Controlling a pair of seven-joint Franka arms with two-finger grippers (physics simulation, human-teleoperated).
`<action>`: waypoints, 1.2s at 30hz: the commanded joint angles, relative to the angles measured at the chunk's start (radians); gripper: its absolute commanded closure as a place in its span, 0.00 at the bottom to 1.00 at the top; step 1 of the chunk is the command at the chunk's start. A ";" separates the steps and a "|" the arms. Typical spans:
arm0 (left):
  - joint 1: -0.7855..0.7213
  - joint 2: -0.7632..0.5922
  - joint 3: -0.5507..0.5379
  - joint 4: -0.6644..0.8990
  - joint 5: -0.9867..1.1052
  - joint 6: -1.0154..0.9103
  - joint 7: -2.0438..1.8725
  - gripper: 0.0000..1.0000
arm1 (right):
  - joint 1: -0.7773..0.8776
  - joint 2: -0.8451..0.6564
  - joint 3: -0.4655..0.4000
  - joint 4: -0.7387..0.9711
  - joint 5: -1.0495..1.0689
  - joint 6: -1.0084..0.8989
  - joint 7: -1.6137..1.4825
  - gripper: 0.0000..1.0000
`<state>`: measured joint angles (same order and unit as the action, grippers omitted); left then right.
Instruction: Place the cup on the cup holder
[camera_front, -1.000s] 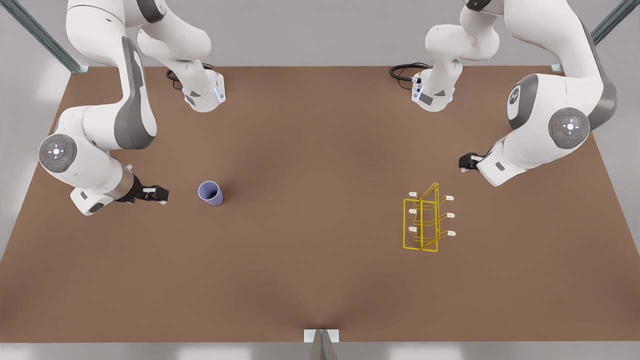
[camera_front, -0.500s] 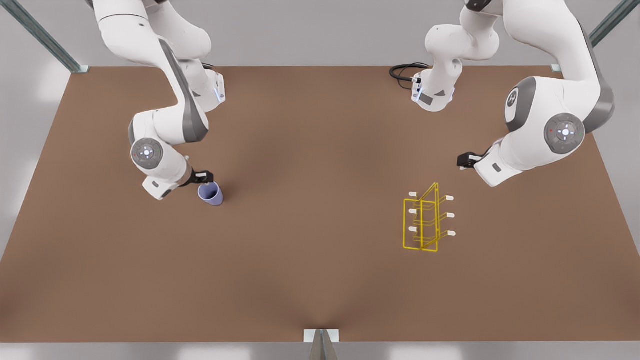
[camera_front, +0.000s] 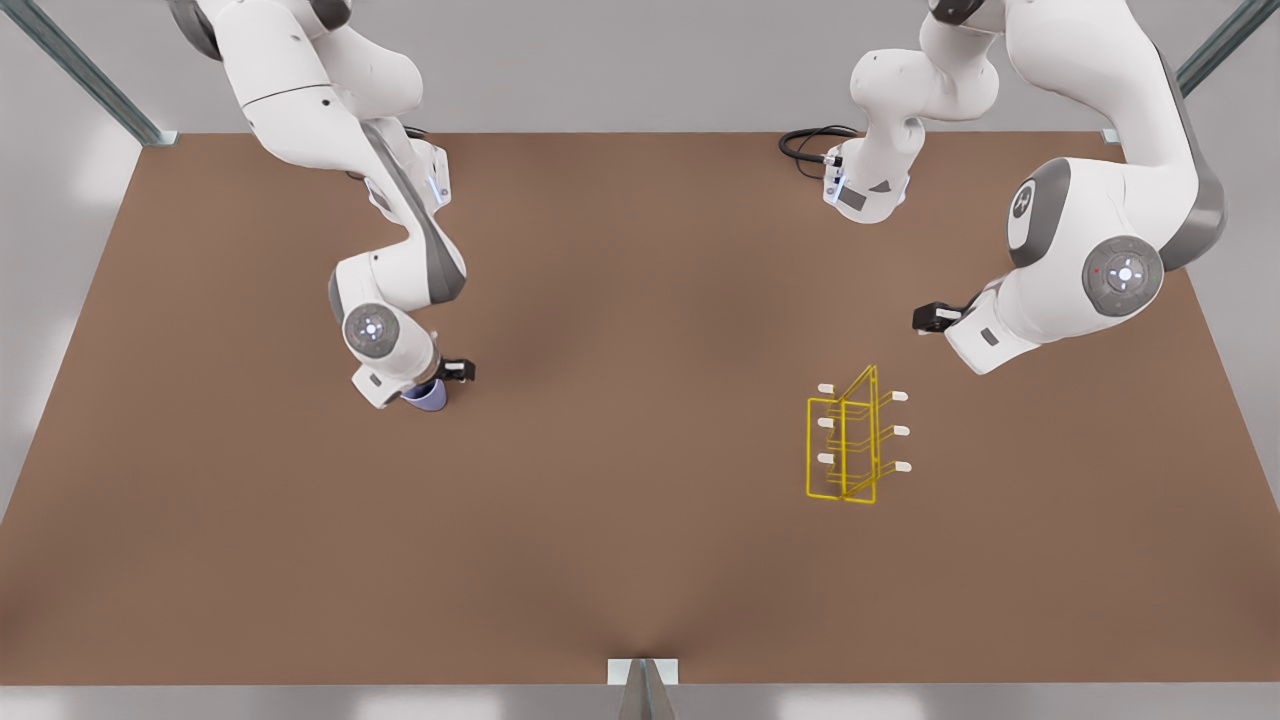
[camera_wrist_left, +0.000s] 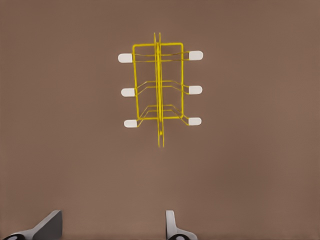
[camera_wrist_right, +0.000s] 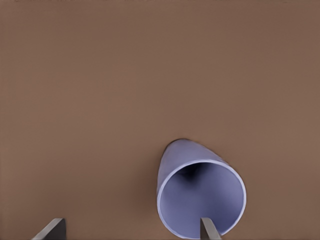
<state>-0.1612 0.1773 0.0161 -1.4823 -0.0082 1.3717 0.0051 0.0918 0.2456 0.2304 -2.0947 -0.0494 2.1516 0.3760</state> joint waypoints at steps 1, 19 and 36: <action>0.000 -0.001 -0.001 0.000 0.001 -0.005 0.000 0.00 | -0.007 0.012 -0.005 -0.002 -0.004 0.094 0.158 0.00; 0.000 0.005 0.001 0.002 0.005 -0.005 0.001 0.00 | 0.002 0.064 -0.010 -0.056 -0.055 0.122 0.158 0.00; 0.000 0.013 0.001 0.000 0.005 -0.002 0.000 0.00 | -0.011 0.101 -0.026 -0.031 -0.063 0.102 0.156 0.79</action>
<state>-0.1611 0.1910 0.0164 -1.4823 -0.0036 1.3691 0.0047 0.0812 0.3490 0.2033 -2.1261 -0.1062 2.2733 0.5076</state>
